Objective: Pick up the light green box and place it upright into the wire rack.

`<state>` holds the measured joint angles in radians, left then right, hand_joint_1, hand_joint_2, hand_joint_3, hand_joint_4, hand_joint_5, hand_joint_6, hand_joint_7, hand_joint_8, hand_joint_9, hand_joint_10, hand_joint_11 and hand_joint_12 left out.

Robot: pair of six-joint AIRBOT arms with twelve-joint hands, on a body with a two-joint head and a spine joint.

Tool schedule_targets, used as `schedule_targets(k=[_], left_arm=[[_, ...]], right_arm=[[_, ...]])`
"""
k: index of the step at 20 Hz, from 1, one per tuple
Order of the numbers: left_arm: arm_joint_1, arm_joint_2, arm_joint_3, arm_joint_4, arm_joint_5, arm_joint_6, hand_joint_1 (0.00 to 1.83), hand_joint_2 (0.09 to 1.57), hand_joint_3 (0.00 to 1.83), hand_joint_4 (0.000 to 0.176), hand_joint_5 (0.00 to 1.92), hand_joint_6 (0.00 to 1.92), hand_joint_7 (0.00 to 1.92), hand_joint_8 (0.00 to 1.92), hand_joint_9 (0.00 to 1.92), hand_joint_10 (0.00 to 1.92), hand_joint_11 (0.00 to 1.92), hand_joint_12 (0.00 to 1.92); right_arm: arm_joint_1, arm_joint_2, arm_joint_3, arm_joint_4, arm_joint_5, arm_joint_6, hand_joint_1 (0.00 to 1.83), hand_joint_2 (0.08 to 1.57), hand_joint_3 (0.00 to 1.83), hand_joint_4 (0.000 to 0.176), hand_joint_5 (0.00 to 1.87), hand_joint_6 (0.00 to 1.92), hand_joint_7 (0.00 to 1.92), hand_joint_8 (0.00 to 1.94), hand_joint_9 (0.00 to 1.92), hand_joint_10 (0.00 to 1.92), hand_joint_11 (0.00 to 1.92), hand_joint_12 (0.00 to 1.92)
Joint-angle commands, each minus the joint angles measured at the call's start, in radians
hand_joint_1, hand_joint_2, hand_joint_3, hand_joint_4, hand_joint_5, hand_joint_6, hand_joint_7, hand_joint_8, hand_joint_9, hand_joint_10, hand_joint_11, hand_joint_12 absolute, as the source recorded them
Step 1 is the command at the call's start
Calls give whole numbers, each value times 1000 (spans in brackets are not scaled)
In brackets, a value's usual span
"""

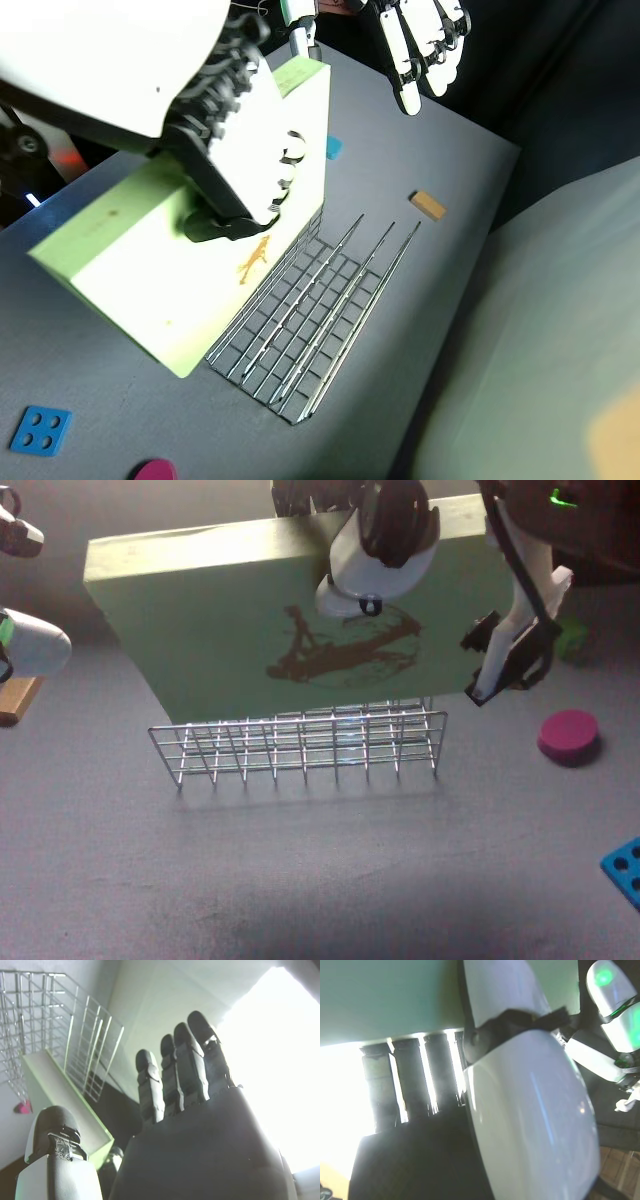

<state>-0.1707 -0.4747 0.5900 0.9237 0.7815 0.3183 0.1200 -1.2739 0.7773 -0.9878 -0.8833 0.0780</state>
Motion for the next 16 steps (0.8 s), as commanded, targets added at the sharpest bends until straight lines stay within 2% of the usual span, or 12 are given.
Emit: schedule_targets(k=[1,9,11,16], left_arm=[[-13,5,3,65,-47,6,304,1088,0,90,308,0,235,0,242,4,0,768],[-13,5,1,65,-47,6,304,1087,0,91,306,1,231,2,247,4,0,738],[-14,5,0,65,-47,6,305,1087,0,91,306,1,232,3,248,4,0,736],[-14,5,-2,65,-47,6,305,1086,0,91,301,0,233,2,243,1,0,735]], right_arm=[[10,-3,4,-80,50,8,1365,1152,0,0,840,993,944,1101,827,1419,818,1463],[-35,-58,72,-121,86,43,1365,1153,0,0,835,1003,949,1096,824,1421,801,1463],[-52,-71,79,-177,89,66,1365,1153,0,0,836,1002,948,1097,824,1422,799,1464],[-76,-96,118,-180,104,95,1365,1154,0,0,836,994,937,1111,830,1419,818,1473]])
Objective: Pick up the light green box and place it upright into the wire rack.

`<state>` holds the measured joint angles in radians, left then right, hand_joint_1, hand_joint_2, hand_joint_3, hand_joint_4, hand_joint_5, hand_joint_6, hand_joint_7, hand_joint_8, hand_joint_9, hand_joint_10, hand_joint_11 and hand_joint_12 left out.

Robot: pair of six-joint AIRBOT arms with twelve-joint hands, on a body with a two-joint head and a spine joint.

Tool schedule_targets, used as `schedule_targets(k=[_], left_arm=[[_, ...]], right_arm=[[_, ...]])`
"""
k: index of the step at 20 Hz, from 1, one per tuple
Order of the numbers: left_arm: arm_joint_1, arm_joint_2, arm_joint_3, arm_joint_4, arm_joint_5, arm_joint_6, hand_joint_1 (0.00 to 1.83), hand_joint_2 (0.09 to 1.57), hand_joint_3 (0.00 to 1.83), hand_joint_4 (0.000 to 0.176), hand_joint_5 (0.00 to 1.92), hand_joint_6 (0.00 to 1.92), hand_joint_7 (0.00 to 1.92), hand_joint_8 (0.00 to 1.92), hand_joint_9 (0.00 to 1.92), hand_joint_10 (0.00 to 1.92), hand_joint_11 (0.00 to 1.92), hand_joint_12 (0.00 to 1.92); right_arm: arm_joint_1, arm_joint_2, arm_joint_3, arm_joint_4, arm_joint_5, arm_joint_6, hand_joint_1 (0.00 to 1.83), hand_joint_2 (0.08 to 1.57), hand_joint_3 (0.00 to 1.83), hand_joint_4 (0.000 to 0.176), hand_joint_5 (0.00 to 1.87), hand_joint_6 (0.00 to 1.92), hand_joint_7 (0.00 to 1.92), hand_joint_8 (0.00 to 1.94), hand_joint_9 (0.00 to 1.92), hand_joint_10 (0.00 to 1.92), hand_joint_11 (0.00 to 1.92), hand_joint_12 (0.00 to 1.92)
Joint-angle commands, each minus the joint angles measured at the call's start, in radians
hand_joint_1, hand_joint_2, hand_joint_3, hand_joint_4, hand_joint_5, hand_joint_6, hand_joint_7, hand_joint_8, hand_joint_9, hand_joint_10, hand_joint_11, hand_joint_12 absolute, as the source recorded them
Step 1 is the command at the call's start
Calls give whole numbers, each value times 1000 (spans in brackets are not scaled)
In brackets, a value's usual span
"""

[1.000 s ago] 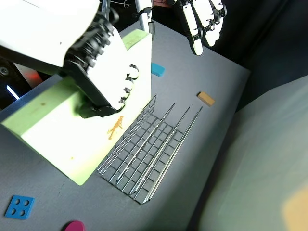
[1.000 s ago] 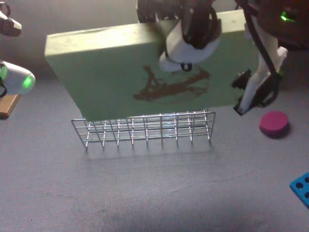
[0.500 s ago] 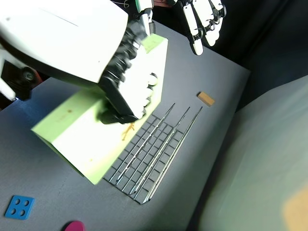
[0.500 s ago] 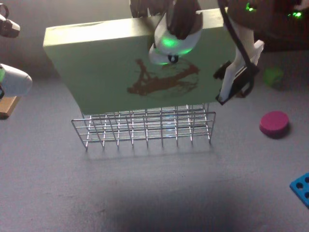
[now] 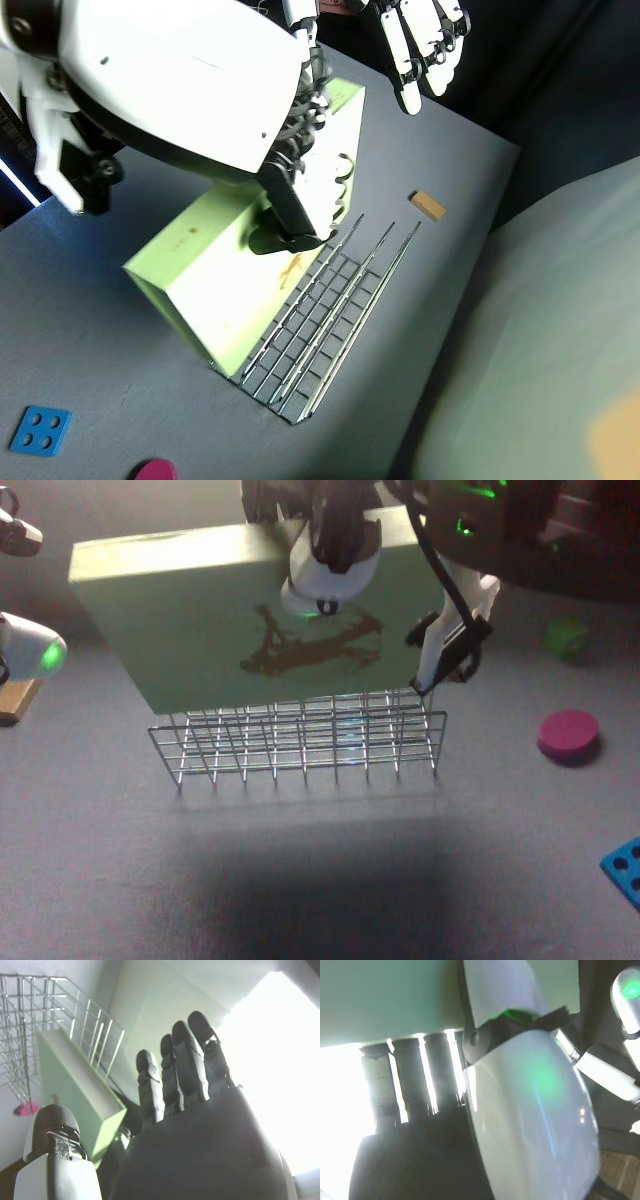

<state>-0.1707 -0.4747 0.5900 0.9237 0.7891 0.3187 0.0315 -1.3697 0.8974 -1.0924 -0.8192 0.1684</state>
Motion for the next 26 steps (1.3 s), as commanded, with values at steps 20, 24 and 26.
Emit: schedule_targets(k=[20,24,26], left_arm=[[-39,2,-25,56,-69,5,289,1094,0,92,278,3,200,0,206,4,0,669],[-51,1,-39,47,-77,6,295,1092,0,89,312,9,217,4,220,5,0,697],[-57,-2,-45,43,-77,6,295,1091,0,90,308,3,217,2,219,3,0,718]], right_arm=[[-137,-39,110,-110,189,192,1365,1152,0,0,848,991,917,1124,846,1411,824,1473],[-168,-43,125,-144,204,214,1365,1153,0,0,847,990,921,1121,842,1413,810,1466],[-180,-47,130,-164,208,217,1365,1153,0,0,845,995,922,1118,841,1415,808,1465]])
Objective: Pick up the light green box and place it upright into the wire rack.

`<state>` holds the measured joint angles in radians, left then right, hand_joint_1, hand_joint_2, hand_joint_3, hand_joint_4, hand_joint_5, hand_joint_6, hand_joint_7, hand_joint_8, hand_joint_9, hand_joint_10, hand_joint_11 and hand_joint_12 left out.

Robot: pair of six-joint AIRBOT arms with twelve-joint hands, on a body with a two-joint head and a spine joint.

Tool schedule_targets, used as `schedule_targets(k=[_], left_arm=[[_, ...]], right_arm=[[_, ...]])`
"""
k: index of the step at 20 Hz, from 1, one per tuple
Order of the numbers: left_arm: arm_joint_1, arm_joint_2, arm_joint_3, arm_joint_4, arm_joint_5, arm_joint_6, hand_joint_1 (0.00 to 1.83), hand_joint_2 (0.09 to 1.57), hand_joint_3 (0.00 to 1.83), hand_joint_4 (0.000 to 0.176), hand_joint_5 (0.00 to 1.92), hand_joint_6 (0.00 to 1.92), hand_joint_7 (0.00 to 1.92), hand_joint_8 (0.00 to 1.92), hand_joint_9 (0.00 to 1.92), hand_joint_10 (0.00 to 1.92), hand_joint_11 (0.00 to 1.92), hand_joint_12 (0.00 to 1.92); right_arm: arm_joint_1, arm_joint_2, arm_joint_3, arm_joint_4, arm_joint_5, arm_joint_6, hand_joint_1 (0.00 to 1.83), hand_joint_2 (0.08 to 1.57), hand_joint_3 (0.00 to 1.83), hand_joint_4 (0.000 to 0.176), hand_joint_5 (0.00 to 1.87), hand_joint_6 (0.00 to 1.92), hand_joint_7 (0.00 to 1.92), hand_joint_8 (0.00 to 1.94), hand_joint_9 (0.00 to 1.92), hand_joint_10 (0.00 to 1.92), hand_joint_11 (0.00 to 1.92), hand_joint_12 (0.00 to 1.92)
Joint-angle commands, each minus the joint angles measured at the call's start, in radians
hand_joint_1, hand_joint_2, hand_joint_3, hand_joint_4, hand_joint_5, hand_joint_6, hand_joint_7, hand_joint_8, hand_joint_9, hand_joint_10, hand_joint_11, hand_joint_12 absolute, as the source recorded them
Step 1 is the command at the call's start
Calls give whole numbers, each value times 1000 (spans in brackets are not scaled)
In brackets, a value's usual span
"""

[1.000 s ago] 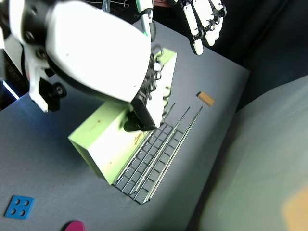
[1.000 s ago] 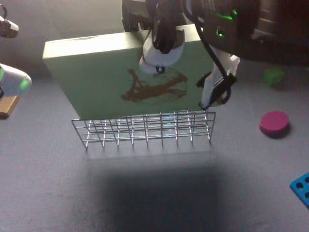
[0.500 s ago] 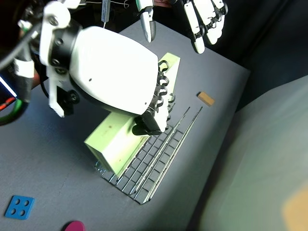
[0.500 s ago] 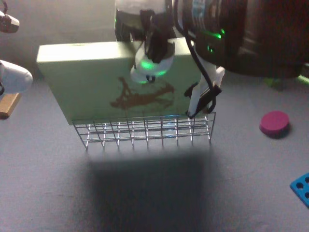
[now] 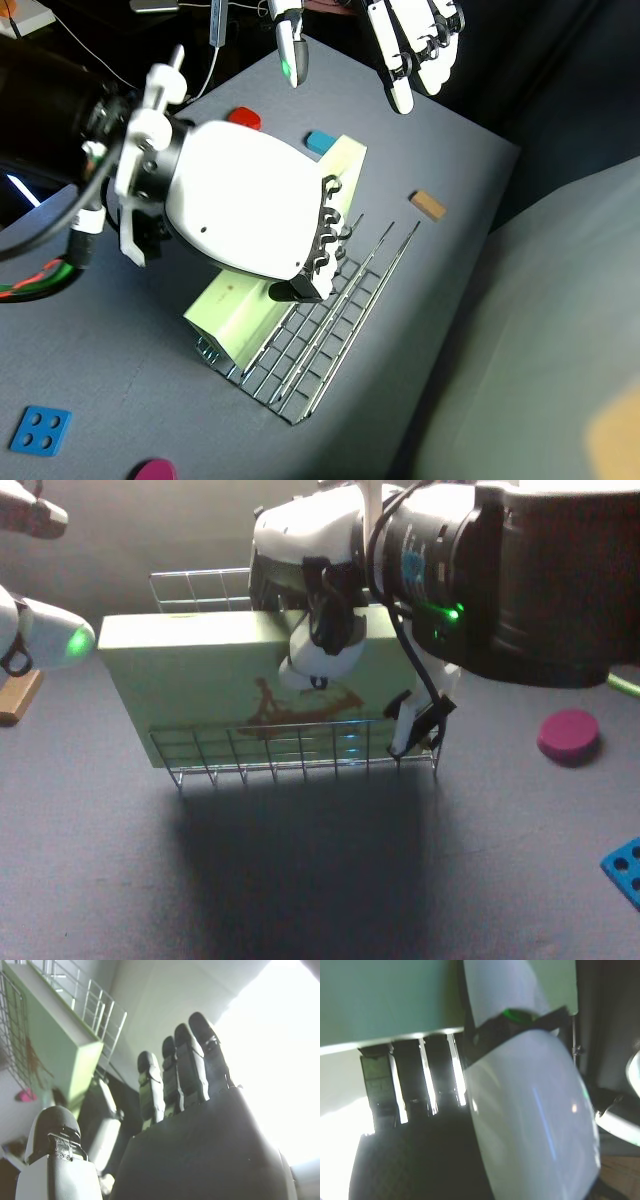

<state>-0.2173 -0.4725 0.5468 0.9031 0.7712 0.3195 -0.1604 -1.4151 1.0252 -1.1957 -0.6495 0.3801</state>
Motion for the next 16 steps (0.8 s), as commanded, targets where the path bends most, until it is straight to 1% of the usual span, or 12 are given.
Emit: schedule_targets(k=[1,3,9,16], left_arm=[[-11,-6,-5,62,-59,5,296,1091,0,90,307,3,217,2,220,3,0,720],[-19,-12,-11,61,-59,5,297,1090,0,90,308,2,217,1,221,2,0,734],[-42,-21,-26,52,-50,5,298,1089,0,91,303,0,225,2,223,2,0,717],[-46,-22,-52,48,-54,5,295,1091,0,90,304,0,214,0,229,3,0,717]], right_arm=[[6,-3,4,-72,38,6,1365,1153,0,0,845,995,922,1118,841,1415,807,1465],[-5,-7,14,-100,37,12,1365,1153,0,0,844,995,922,1118,841,1416,813,1468],[-32,-16,28,-110,38,12,1364,1154,0,0,843,994,924,1123,832,1420,812,1475],[-34,-15,29,-111,38,11,1364,1156,1,0,831,1008,924,1128,832,1418,812,1480]])
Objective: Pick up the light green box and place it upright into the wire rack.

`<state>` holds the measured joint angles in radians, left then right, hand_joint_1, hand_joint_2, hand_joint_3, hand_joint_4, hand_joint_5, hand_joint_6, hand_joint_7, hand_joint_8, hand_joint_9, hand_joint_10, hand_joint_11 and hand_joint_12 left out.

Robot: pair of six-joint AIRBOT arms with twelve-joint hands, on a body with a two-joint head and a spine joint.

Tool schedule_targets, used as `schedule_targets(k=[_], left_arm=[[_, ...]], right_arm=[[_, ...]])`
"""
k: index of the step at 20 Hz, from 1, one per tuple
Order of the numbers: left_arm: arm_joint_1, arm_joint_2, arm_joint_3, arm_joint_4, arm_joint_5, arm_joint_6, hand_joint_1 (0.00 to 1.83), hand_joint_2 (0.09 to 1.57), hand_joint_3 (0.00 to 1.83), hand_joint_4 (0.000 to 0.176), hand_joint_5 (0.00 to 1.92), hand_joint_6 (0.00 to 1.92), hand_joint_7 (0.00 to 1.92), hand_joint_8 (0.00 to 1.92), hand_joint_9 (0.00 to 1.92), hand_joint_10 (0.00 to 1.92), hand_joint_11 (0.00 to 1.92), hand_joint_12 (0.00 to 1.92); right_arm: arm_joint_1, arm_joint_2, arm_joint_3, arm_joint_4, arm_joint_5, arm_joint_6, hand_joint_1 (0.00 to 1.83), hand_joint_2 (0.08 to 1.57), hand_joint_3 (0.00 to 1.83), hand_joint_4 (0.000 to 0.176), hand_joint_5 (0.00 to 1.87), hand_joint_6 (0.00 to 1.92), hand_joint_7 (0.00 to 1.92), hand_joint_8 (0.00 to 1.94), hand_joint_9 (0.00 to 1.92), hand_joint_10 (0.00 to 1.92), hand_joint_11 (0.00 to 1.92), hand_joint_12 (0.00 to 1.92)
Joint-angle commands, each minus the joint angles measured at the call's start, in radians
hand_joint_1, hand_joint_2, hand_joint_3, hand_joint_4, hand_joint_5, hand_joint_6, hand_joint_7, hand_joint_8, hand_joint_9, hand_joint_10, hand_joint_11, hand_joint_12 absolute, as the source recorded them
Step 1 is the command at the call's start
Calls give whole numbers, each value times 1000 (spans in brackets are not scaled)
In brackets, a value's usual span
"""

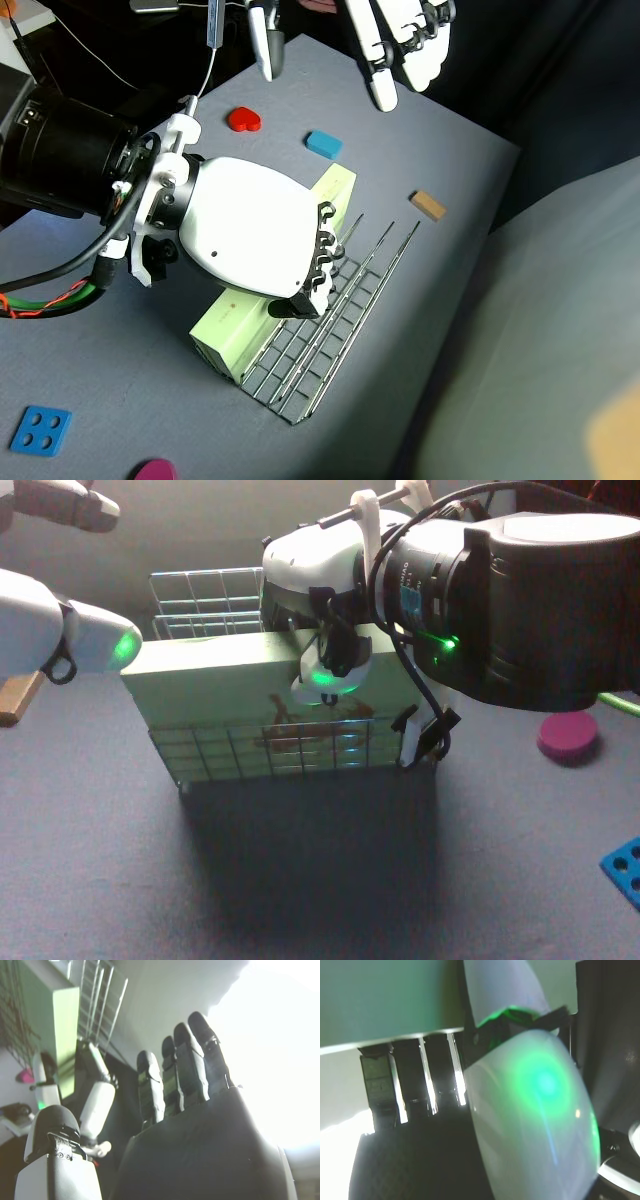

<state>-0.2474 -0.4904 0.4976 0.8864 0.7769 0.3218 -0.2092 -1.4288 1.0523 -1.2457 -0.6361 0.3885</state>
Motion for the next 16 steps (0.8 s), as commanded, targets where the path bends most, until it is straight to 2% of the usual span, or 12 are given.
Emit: schedule_targets(k=[1,12,13,14,15,16], left_arm=[[-17,-4,-4,65,-60,3,295,1090,0,91,304,0,214,0,230,3,0,719],[-30,-8,-7,65,-61,20,285,1094,1,92,280,1,205,1,211,0,0,665],[-30,-8,-7,65,-61,20,273,1099,2,92,269,0,188,1,185,2,0,604],[-30,-7,-6,65,-61,20,273,1099,2,92,269,0,188,1,185,2,0,604],[-30,-7,-6,65,-61,20,272,1098,1,92,275,3,188,1,185,2,0,600],[-30,-7,-6,65,-61,20,271,1099,1,91,282,4,192,2,187,2,0,619]], right_arm=[[15,-1,2,-60,24,2,1363,1156,0,0,837,1009,922,1130,828,1420,808,1479],[17,10,-4,-60,27,-10,1360,1163,2,0,815,1061,899,1137,824,1419,784,1463],[20,12,-5,-60,29,-10,1069,1129,0,0,663,621,715,690,570,928,548,1456],[22,15,-8,-59,31,-9,1069,1129,0,0,663,621,715,690,570,928,548,1456],[24,19,-12,-59,35,-11,933,1063,0,0,628,124,675,144,522,508,371,1331],[25,20,-14,-59,35,-12,872,1031,0,0,599,42,611,40,494,335,268,1283]])
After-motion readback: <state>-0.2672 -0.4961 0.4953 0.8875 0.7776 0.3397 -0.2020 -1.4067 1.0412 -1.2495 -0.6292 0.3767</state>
